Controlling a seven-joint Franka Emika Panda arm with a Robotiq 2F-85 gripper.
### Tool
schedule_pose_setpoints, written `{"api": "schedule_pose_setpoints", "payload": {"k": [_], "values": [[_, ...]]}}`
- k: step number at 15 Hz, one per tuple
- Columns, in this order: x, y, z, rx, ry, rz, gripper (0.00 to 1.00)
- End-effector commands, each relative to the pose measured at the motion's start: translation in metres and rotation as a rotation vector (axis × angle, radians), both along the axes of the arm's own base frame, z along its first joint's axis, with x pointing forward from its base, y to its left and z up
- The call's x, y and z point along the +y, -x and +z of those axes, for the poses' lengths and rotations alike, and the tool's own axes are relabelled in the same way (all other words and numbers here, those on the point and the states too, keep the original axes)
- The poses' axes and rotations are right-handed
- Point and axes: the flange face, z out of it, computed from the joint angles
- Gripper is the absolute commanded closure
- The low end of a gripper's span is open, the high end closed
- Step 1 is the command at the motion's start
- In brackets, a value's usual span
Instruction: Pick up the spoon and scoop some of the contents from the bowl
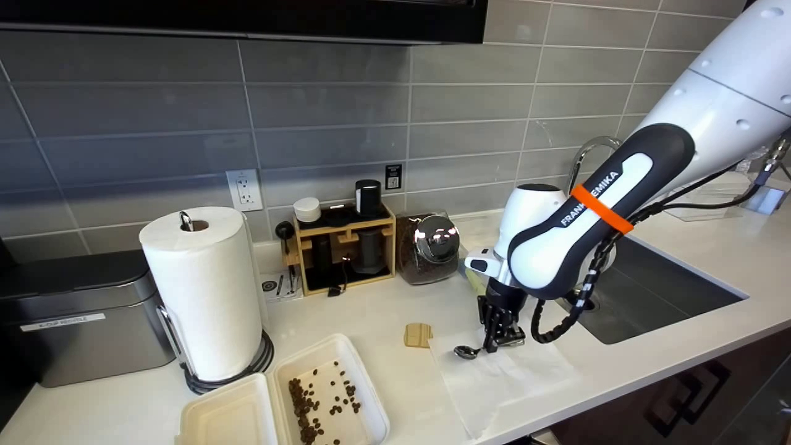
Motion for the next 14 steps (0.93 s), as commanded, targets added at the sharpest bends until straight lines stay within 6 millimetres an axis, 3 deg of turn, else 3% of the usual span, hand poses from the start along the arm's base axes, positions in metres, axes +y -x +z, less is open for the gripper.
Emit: {"api": "schedule_pose_setpoints", "payload": {"k": [1, 10, 11, 14], "values": [[0.033, 0.012, 0.035, 0.045, 0.020, -0.053, 0.98], [0.170, 0.024, 0.080, 0.024, 0.122, -0.121, 0.98], [0.153, 0.026, 0.073, 0.028, 0.084, -0.099, 0.92], [0.174, 0.027, 0.081, 0.016, 0.094, -0.111, 0.92]]}}
